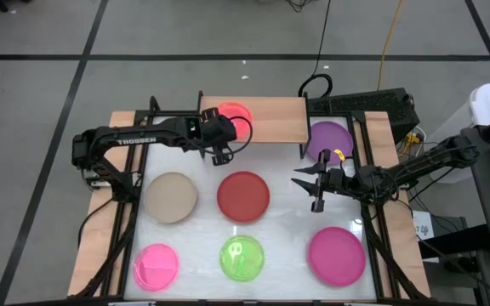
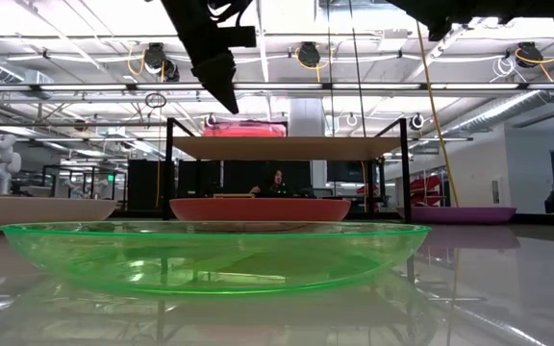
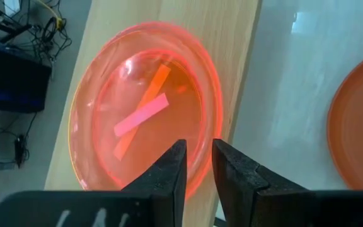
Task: Place and stack plates onto a shelf
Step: Stack the small green plate on top of the small pink plate on the shelf
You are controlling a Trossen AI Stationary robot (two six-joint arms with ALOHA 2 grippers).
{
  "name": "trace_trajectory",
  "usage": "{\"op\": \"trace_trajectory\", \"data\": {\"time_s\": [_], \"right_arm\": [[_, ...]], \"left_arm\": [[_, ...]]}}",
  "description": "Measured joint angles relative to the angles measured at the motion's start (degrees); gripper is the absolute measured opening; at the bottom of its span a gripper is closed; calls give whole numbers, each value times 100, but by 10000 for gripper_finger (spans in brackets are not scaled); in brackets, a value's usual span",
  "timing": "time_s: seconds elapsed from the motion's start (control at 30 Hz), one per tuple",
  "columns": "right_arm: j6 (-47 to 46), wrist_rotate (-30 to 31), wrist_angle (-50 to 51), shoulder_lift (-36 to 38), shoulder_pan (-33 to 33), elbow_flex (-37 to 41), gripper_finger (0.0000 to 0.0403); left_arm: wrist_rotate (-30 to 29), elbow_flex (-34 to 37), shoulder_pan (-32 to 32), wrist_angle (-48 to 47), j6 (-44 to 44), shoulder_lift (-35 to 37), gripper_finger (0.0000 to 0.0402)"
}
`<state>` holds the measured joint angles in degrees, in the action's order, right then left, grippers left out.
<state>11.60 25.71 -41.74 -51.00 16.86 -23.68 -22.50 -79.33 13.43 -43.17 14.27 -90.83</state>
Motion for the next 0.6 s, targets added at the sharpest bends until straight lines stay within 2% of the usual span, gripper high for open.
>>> {"op": "trace_trajectory", "data": {"time_s": [0.3,0.47,0.6], "right_arm": [[2,-1,88,0,-1,0,114],[5,3,177,0,-2,0,114],[5,0,217,-1,-1,0,114]], "left_arm": [[-9,-67,-98,-58,-223,329,83],[-8,-81,-292,183,41,959,83],[56,-85,-415,375,-129,1745,83]]}}
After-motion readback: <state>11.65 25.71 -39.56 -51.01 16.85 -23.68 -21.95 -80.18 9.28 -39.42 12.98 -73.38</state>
